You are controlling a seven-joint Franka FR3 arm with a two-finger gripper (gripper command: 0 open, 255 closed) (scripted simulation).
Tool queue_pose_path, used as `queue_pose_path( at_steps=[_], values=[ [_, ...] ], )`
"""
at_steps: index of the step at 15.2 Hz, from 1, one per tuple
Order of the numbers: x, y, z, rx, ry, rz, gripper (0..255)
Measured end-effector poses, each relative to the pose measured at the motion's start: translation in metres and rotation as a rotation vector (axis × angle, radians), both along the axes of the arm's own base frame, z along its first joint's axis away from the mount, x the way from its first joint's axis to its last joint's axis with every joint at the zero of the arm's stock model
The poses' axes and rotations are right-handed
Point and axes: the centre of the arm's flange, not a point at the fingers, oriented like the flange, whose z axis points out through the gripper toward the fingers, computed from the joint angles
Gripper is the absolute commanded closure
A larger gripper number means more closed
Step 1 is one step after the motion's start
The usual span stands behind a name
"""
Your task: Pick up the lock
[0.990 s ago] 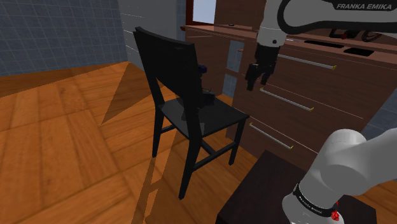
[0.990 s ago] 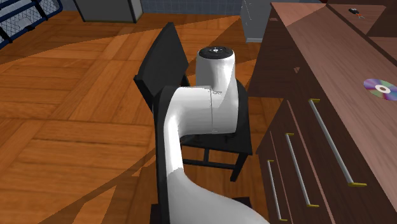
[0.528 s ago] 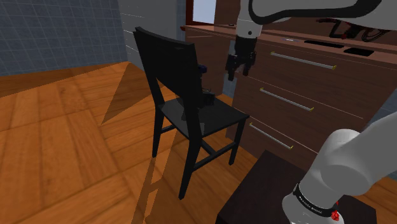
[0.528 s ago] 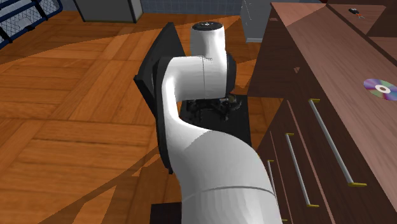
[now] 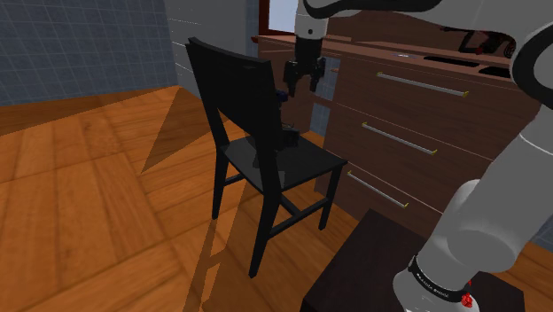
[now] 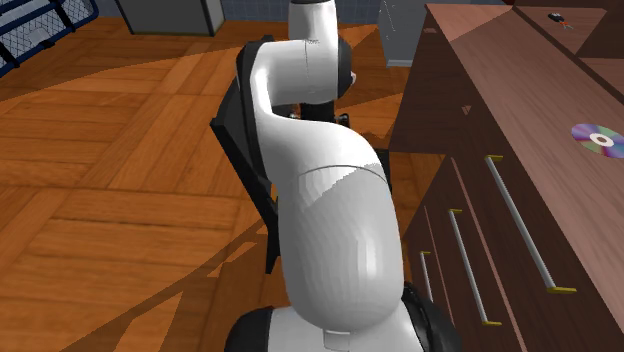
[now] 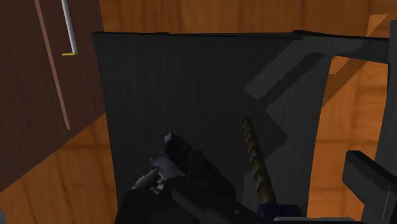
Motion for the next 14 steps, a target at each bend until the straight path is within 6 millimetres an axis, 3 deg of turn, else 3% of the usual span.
queue_pose_path(
  at_steps=[4,6,13,14],
  values=[
    [0.051,0.005,0.013,-0.003,-0.003,-0.006,0],
    [0.065,0.005,0.014,-0.005,-0.004,-0.008,0],
    [0.071,0.007,-0.020,-0.005,-0.004,-0.009,0],
    [0.071,0.006,-0.021,-0.005,-0.004,-0.009,255]
  ],
)
